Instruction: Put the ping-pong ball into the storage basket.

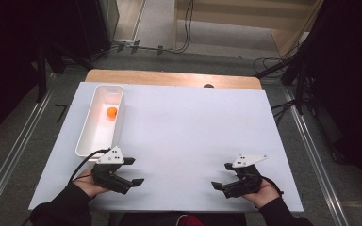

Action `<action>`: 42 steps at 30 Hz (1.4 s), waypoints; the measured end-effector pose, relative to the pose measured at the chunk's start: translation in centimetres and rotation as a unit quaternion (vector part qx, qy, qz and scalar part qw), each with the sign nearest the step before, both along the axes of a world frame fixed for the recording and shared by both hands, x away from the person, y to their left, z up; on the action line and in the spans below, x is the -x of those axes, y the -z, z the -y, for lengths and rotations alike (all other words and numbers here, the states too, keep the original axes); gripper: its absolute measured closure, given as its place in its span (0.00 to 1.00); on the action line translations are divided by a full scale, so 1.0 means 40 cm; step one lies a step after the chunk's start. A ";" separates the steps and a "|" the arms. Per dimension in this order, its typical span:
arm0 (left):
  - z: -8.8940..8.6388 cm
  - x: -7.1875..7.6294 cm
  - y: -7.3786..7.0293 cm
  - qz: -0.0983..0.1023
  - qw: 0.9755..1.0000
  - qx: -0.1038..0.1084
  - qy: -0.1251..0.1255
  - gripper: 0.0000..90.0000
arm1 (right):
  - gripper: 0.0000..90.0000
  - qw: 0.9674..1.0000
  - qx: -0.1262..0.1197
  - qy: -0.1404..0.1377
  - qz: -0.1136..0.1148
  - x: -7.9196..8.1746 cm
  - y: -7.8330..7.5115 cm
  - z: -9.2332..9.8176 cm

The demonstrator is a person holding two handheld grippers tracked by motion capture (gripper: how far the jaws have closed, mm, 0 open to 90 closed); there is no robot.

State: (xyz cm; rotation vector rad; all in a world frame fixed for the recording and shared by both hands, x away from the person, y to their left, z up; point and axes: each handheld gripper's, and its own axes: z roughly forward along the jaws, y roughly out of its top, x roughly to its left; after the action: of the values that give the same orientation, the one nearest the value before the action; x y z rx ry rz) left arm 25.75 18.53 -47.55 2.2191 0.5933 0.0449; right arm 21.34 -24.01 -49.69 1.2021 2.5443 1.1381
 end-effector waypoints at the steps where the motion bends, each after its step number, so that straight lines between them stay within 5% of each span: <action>1: -0.003 0.001 0.000 -0.001 1.000 0.000 0.003 0.21 | 0.11 1.000 0.000 -0.001 0.000 0.000 0.000 0.000; 42: -0.029 0.021 0.007 -0.009 1.000 -0.003 0.008 0.20 | 0.11 1.000 0.003 -0.001 -0.002 0.000 0.002 0.000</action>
State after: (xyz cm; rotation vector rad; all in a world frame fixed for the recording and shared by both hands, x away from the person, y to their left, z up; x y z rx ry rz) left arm 24.91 19.68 -47.83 2.2323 0.5853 0.0182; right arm 21.36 -24.01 -49.76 1.2014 2.5498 1.1289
